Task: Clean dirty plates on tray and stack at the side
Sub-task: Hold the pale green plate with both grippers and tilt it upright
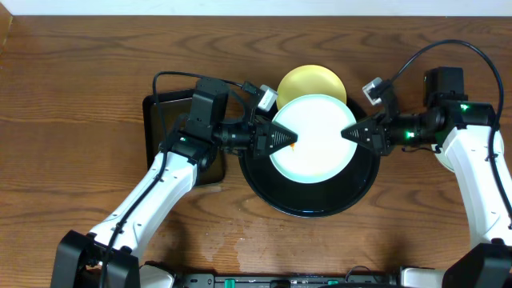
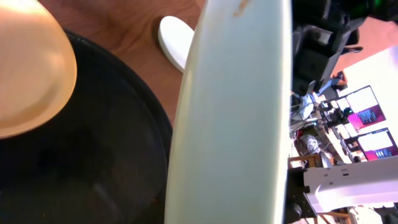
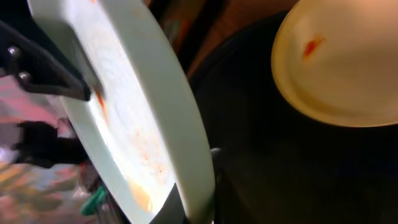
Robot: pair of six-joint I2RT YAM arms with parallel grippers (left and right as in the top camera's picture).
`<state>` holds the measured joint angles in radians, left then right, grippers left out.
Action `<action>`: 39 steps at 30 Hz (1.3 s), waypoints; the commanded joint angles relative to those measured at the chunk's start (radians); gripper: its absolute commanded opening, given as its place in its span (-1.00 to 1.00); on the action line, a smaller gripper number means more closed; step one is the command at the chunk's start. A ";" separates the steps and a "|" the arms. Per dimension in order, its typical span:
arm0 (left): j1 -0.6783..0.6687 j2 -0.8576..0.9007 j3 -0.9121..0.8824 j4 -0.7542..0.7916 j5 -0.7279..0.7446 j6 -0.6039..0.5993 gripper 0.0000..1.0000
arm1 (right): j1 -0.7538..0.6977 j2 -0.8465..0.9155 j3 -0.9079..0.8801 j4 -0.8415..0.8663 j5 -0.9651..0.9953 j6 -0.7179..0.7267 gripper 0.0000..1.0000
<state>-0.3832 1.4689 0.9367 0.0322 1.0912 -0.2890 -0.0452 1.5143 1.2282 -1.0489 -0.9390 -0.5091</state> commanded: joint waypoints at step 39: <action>0.064 -0.006 0.017 0.181 0.233 -0.083 -0.85 | 0.042 -0.034 0.000 -0.152 -0.355 -0.207 -0.43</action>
<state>-0.3241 1.4681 0.9340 0.1974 1.2633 -0.3698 -0.0063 1.4895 1.2278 -1.1950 -1.1992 -0.6926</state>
